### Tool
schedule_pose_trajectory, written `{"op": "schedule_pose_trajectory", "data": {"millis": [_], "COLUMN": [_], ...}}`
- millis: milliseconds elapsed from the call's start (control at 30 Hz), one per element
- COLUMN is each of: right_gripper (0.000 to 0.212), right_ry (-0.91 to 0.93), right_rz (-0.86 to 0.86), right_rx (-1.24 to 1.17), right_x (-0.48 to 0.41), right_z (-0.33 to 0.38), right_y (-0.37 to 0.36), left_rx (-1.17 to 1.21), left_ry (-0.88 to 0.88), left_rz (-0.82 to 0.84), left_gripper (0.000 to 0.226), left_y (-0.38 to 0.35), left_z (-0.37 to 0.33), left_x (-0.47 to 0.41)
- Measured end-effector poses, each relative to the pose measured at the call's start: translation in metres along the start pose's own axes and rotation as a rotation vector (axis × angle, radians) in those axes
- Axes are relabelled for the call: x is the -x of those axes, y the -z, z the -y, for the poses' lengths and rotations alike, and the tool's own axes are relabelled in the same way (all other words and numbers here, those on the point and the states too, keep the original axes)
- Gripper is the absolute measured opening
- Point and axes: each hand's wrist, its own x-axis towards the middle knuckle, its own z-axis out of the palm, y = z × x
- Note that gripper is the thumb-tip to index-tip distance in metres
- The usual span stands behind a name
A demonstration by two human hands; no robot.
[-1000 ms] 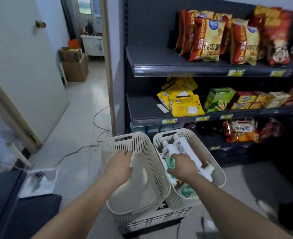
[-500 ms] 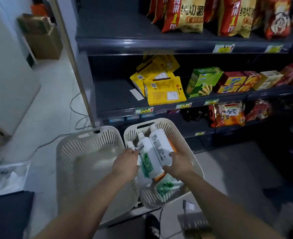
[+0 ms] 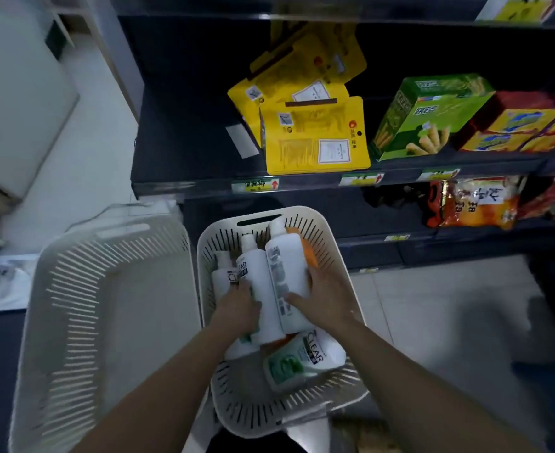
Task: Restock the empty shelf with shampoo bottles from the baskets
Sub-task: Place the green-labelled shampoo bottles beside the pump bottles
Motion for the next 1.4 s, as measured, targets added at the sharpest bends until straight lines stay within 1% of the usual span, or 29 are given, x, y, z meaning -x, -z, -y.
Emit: {"op": "schedule_pose_trajectory", "data": {"millis": [67,167,267,333,400,500,567,600,667,733,800,867,900,967,1033,1100,1133,1200,1233,1267,1300,1333,1400], "right_gripper": [0.078,0.090,0.106,0.100,0.091,0.085,0.081,0.079,0.075,0.069,0.056,0.041,0.038,0.042,0.039,0.032,0.027,0.010,0.014,0.028,0.040,0.047,0.049], "right_ry": [0.004,-0.054,-0.149,-0.203,-0.240,-0.280,-0.299,-0.298,-0.290,-0.241,-0.212,-0.237,-0.259,-0.286,-0.314,-0.331,-0.344,-0.410,-0.462,-0.503,-0.512,-0.492,-0.451], "right_rz": [-0.044,-0.061,-0.042,-0.038,-0.049,-0.062,-0.074,-0.073,-0.048,-0.005,0.041,0.081,0.088,0.095,0.115,0.156,0.177,0.218,0.241,0.256,0.261,0.271,0.337], "right_rx": [-0.094,-0.187,-0.202,-0.185,-0.204,-0.272,-0.368,-0.421,-0.520,-0.604,-0.664,-0.782,-0.860,-0.997,-1.088,-1.153,-1.181,-1.264,-1.347,-1.448,-1.546,-1.629,-1.742], "right_x": [-0.013,-0.032,-0.046,-0.051,-0.054,-0.051,-0.047,-0.046,-0.044,-0.044,-0.043,-0.043,-0.044,-0.045,-0.041,-0.038,-0.035,-0.029,-0.026,-0.024,-0.022,-0.020,-0.015], "right_z": [0.002,0.004,0.010,0.014,0.016,0.016,0.016,0.017,0.018,0.016,0.011,0.004,-0.001,-0.008,-0.007,-0.007,-0.006,-0.008,-0.010,-0.014,-0.018,-0.021,-0.022], "right_y": [-0.004,-0.012,-0.020,-0.020,-0.019,-0.018,-0.016,-0.014,-0.011,-0.008,-0.004,0.004,0.009,0.018,0.024,0.023,0.022,0.020,0.019,0.019,0.018,0.019,0.024], "left_rx": [0.158,0.390,0.535,0.615,0.685,0.745,0.820,0.875,0.991,1.095,1.144,1.148,1.154,1.223,1.270,1.260,1.260,1.292,1.315,1.334,1.349,1.359,1.360], "left_ry": [0.064,0.183,0.292,0.341,0.373,0.324,0.312,0.320,0.326,0.309,0.270,0.230,0.217,0.193,0.195,0.230,0.259,0.305,0.310,0.310,0.305,0.296,0.272], "left_rz": [-0.014,-0.113,-0.125,-0.128,-0.132,-0.149,-0.152,-0.133,-0.058,0.033,0.118,0.167,0.171,0.161,0.146,0.167,0.179,0.200,0.214,0.219,0.211,0.190,0.144], "left_gripper": [0.043,0.043,0.066,0.077,0.079,0.067,0.059,0.059,0.062,0.068,0.077,0.079,0.080,0.080,0.080,0.083,0.081,0.069,0.065,0.064,0.065,0.067,0.066], "left_y": [-0.002,0.001,0.006,0.008,0.012,0.010,0.008,0.008,0.008,0.009,0.009,0.009,0.007,0.003,-0.003,-0.007,-0.008,-0.009,-0.008,-0.005,-0.002,0.001,0.009], "left_z": [-0.002,-0.005,-0.008,-0.010,-0.012,-0.019,-0.022,-0.020,-0.012,-0.002,0.001,-0.002,-0.003,-0.006,-0.008,-0.010,-0.010,-0.009,-0.008,-0.007,-0.007,-0.006,-0.005], "left_x": [-0.014,-0.035,-0.051,-0.057,-0.060,-0.058,-0.056,-0.057,-0.060,-0.060,-0.057,-0.053,-0.053,-0.051,-0.047,-0.042,-0.038,-0.031,-0.027,-0.022,-0.017,-0.012,-0.002]}}
